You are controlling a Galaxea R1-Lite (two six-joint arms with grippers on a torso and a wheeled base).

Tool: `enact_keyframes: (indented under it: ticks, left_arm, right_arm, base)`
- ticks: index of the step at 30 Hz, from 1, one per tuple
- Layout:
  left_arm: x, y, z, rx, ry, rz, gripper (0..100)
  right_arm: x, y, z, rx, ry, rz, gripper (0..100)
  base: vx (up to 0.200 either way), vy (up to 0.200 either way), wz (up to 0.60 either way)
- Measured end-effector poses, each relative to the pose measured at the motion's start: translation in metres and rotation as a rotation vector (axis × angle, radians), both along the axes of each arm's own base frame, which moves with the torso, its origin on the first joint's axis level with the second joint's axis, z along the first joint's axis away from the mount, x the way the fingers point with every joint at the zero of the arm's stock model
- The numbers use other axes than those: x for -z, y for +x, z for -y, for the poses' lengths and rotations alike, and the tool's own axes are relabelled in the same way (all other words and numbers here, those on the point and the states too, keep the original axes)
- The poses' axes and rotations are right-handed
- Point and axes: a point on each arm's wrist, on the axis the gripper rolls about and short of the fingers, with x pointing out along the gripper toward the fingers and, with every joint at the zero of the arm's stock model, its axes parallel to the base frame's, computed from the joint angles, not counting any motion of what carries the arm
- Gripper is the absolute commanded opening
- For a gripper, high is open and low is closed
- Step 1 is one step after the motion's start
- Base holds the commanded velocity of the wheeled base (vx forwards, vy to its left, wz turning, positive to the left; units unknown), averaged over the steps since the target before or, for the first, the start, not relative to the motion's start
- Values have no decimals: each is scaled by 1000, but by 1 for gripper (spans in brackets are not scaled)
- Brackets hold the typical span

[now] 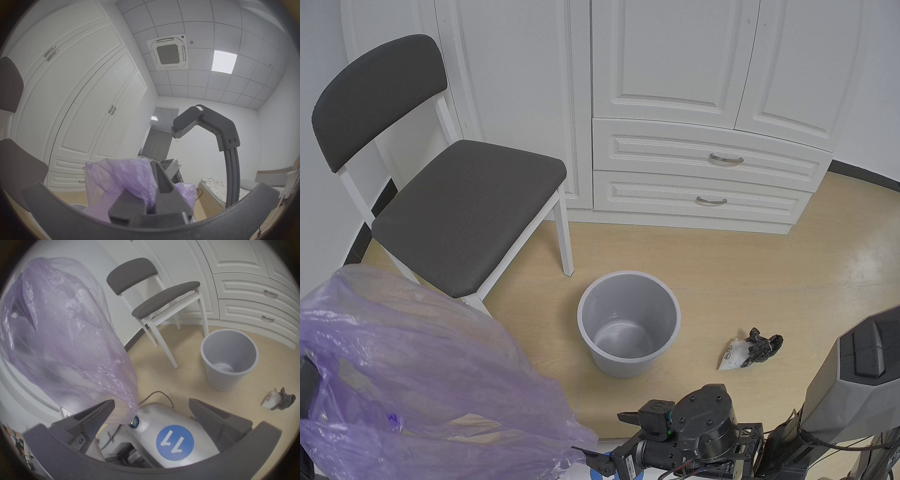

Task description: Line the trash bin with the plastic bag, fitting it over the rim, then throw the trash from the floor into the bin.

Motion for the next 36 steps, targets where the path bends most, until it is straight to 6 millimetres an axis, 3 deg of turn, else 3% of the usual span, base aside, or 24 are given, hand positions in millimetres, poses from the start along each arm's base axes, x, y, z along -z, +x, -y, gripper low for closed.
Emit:
enact_keyframes:
  ticks: [13,30,36]
  left_arm:
    - [0,-1,0,1,-2,1,0]
    - [-9,-2,0,49,-42,-36,0]
    - [-11,-2,0,53,-46,-36,0]
  right_arm:
    - [-16,11,-15,41,191,-29,100]
    - [-8,12,-20,-11,356,-61,100]
    - [11,6,-24,-11,349,-135,100]
  base:
    - [0,0,0]
    - [0,0,0]
    - [0,0,0]
